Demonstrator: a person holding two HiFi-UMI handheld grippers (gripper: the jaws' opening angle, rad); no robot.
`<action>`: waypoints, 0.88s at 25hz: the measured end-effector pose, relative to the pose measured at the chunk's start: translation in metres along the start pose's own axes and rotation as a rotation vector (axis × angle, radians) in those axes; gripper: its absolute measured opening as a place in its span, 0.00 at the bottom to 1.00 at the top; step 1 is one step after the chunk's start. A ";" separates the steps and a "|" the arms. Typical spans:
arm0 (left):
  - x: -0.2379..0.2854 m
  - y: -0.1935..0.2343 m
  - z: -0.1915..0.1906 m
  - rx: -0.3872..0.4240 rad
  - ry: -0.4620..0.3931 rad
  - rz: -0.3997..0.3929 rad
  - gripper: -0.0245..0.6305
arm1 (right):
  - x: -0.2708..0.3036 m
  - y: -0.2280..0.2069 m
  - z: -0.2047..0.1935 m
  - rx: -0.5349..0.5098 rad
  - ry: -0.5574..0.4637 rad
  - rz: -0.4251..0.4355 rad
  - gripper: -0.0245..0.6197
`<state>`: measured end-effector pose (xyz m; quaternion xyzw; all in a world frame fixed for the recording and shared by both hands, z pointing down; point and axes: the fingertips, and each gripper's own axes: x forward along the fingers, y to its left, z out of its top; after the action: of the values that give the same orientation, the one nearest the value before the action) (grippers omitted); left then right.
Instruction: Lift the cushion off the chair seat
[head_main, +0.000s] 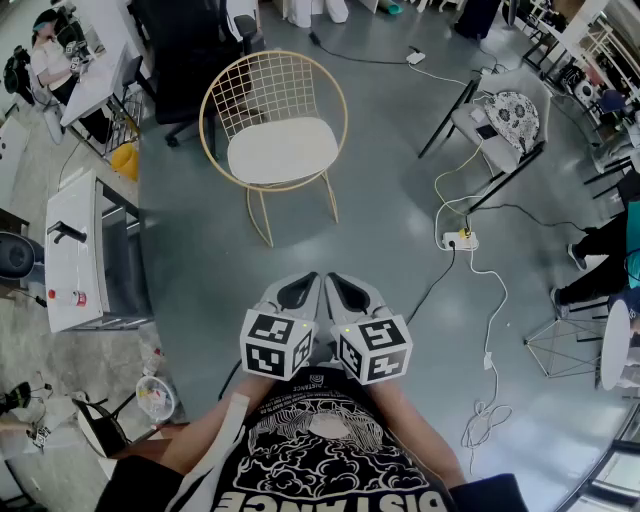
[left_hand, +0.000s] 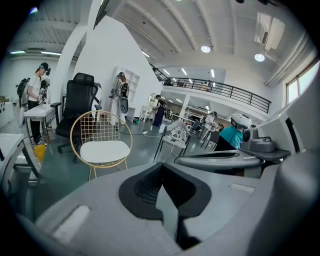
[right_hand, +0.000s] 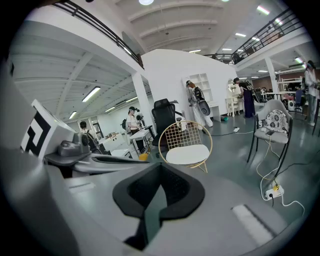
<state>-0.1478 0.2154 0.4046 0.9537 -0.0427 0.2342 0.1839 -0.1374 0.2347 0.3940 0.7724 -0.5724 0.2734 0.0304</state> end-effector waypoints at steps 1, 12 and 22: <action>-0.001 0.003 0.000 0.000 0.000 -0.003 0.03 | 0.003 0.003 0.000 0.002 0.001 -0.002 0.04; -0.005 0.022 0.001 -0.024 -0.007 -0.022 0.03 | 0.013 0.016 -0.004 -0.009 0.019 -0.018 0.04; 0.027 0.037 0.014 -0.047 0.002 0.051 0.03 | 0.042 -0.013 0.007 -0.009 0.028 0.055 0.04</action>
<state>-0.1242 0.1762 0.4178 0.9474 -0.0722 0.2389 0.2004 -0.1152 0.2004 0.4103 0.7525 -0.5940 0.2825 0.0342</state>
